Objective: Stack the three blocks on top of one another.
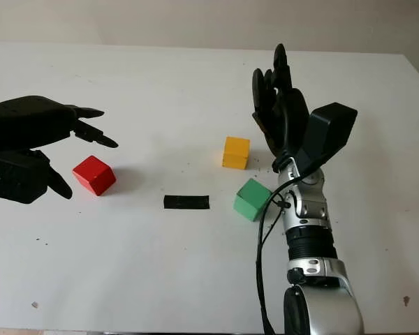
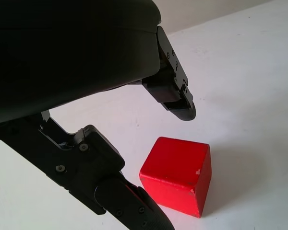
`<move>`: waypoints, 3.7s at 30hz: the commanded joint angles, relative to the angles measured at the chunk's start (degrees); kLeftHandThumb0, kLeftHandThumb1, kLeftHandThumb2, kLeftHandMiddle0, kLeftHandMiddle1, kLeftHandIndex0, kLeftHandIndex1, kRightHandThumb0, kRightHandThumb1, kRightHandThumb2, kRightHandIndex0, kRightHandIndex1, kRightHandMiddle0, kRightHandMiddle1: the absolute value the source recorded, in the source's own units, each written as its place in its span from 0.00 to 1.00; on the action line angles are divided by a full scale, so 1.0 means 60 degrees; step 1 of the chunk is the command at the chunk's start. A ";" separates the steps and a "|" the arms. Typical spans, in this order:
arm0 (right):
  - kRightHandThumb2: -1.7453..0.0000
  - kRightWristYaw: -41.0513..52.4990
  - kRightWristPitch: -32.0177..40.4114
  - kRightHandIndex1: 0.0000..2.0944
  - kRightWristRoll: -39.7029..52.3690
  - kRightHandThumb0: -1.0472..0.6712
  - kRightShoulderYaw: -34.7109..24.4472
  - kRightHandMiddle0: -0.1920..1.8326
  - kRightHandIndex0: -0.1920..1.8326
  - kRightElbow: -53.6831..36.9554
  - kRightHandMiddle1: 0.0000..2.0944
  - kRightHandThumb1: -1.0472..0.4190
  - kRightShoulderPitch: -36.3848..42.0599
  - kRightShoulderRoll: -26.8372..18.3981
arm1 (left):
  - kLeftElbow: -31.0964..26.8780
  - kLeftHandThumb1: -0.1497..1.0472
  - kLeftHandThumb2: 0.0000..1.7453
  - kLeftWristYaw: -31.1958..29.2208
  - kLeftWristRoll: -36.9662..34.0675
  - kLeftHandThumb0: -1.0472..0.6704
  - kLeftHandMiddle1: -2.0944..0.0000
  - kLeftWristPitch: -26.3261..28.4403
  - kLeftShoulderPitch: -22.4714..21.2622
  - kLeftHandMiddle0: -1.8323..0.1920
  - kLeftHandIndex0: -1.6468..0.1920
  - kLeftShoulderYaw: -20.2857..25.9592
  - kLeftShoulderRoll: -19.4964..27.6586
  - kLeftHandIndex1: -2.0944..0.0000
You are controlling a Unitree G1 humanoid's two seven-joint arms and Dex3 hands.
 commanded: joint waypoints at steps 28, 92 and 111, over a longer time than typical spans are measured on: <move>0.72 0.0050 0.0209 0.00 0.0100 0.21 -0.0117 0.00 0.00 -0.0294 0.00 0.00 0.0203 -0.0120 | 0.0437 0.71 0.04 0.2665 0.1228 0.30 0.97 -0.0799 0.0338 0.71 0.25 -0.0320 -0.0212 0.93; 0.71 0.0164 0.0164 0.00 0.0074 0.23 0.0046 0.00 0.00 -0.0525 0.00 0.00 0.0496 -0.0023 | 0.2158 0.86 0.03 0.1380 0.2095 0.34 0.98 -0.4070 -0.3982 0.70 0.65 -0.2976 -0.3548 0.47; 0.71 0.0175 0.0075 0.00 0.0061 0.23 0.0103 0.00 0.00 -0.0596 0.00 0.00 0.0623 -0.0031 | 0.2100 0.89 0.03 0.1715 0.2243 0.26 0.98 -0.4705 -0.3915 0.76 0.65 -0.3169 -0.3706 0.49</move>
